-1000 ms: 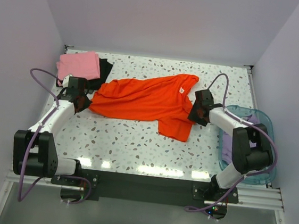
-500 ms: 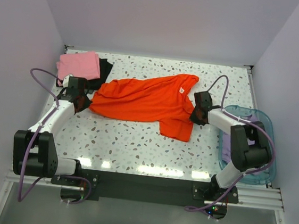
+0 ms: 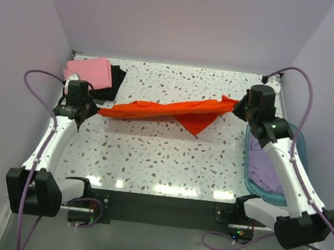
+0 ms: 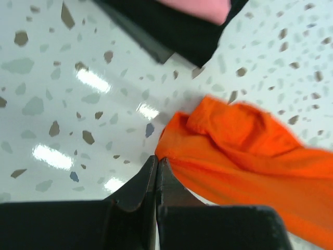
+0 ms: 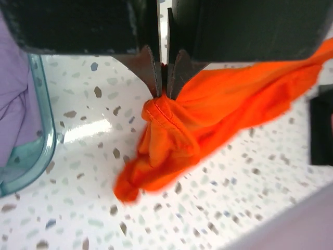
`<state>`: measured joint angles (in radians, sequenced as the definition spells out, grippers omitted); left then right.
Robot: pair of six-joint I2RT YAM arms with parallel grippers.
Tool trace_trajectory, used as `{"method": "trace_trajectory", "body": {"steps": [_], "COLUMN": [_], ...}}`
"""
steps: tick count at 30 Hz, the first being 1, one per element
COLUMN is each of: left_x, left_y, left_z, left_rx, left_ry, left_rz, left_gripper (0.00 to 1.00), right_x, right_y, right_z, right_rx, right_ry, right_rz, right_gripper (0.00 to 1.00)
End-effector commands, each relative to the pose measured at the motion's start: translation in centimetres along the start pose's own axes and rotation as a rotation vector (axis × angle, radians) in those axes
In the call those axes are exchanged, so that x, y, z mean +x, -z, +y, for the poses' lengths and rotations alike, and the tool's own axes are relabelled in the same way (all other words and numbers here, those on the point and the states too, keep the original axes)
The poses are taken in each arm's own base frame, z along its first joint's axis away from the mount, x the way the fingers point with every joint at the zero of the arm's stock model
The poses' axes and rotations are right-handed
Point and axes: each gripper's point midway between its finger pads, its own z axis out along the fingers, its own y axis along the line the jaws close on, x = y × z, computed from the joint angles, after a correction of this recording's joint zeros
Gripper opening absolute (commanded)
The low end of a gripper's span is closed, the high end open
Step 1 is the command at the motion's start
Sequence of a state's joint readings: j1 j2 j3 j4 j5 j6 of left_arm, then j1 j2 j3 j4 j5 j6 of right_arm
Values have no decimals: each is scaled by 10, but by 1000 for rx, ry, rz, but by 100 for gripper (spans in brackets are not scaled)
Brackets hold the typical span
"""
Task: Fold and stack the t-shirts
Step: Flatten the tshirt out
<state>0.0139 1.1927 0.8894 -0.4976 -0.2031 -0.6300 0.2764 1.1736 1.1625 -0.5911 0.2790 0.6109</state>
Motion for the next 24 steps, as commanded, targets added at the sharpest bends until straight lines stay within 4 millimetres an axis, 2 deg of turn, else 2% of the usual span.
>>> {"method": "trace_trajectory", "body": {"steps": [1, 2, 3, 5, 6, 7, 8, 10, 11, 14, 17, 18, 19, 21, 22, 24], "left_x": [-59, -69, -83, -97, -110, -119, -130, -139, -148, -163, -173, -174, -175, -186, -196, -211], "left_y": [55, 73, 91, 124, 150, 163, 183, 202, 216, 223, 211, 205, 191, 179, 163, 155], "left_z": [-22, -26, -30, -37, -43, -47, -52, -60, -64, -75, -87, -92, -98, -112, -125, -144], "left_rx": [111, 140, 165, 224, 268, 296, 330, 376, 402, 429, 440, 447, 447, 485, 506, 559], "left_ry": [-19, -12, -6, 4, 19, 24, 36, 44, 52, 58, 62, 67, 67, 74, 82, 78], "left_rz": [-160, -202, -236, -295, -335, -365, -398, -420, -445, -461, -454, -448, -427, -446, -453, -473], "left_gripper": [0, 0, 0, 0, 0, 0, 0, 0, 0, 0, 0, 0, 0, 0, 0, 0], "right_x": [-46, -58, -81, -96, -112, -120, -136, -146, -157, -170, -179, -182, -184, -195, -195, -213], "right_y": [60, 75, 97, 122, 144, 155, 174, 188, 202, 206, 188, 171, 160, 142, 117, 100], "right_z": [-2, 0, 6, 7, 13, 15, 21, 25, 29, 39, 54, 63, 68, 85, 94, 115], "right_rx": [-16, -34, -62, -85, -118, -137, -170, -198, -220, -247, -263, -259, -254, -284, -274, -325], "right_ry": [5, -3, -14, -8, -17, -25, -33, -33, -37, -33, -24, -20, -18, -9, 3, 1], "right_rz": [-111, -144, -204, -237, -277, -297, -340, -361, -396, -419, -420, -410, -405, -423, -403, -432], "right_gripper": [0, 0, 0, 0, 0, 0, 0, 0, 0, 0, 0, 0, 0, 0, 0, 0]}}
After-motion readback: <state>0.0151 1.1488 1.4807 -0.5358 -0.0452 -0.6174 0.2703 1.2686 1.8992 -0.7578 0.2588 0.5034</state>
